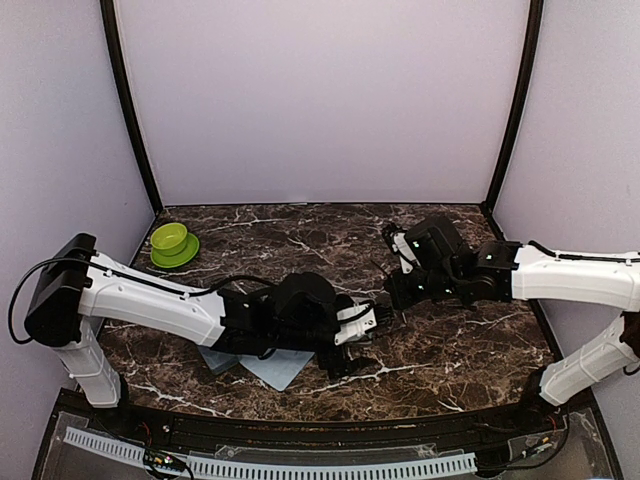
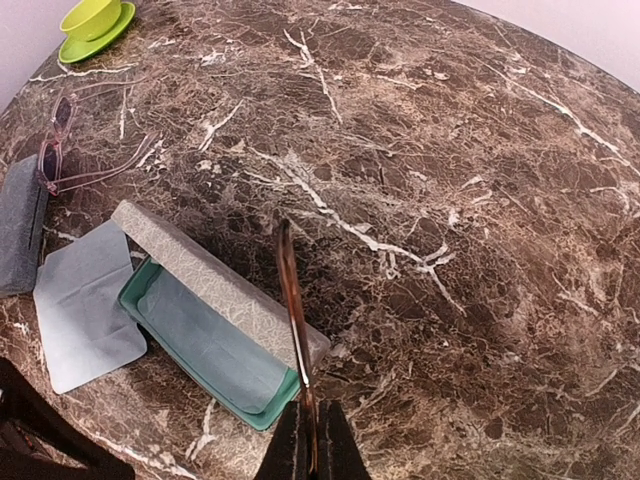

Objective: Organize the sunglasses
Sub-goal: Fold the right temple of the sunglasses on the sunglasses.

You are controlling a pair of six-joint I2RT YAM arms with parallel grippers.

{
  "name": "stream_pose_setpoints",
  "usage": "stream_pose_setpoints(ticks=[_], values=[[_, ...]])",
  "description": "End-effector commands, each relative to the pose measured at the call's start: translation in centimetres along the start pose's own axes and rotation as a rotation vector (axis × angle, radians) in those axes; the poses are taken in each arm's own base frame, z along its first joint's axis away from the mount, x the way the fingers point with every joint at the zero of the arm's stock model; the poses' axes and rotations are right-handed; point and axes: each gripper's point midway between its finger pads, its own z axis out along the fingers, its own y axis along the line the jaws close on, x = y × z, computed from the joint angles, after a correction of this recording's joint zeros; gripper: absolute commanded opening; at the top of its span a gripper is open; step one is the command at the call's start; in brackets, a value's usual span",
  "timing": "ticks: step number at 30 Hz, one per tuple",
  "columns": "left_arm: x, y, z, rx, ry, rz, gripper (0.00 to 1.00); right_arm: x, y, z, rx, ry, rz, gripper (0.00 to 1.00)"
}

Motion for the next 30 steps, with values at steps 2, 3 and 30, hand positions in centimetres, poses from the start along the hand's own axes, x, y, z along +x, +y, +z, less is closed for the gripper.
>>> stream_pose_setpoints(ticks=[2, 3, 30], values=[[-1.2, -0.6, -0.1, -0.021, -0.042, 0.088, 0.86, -0.6, 0.0, 0.0, -0.013, -0.029, 0.022, 0.00], [-1.2, -0.7, 0.0, -0.021, -0.037, 0.099, 0.85, -0.6, 0.0, 0.0, -0.011, -0.027, 0.019, 0.00], [-0.5, -0.1, 1.5, -0.093, 0.001, 0.145, 0.63, 0.3, 0.5, 0.6, -0.041, 0.000, 0.020, 0.00]])
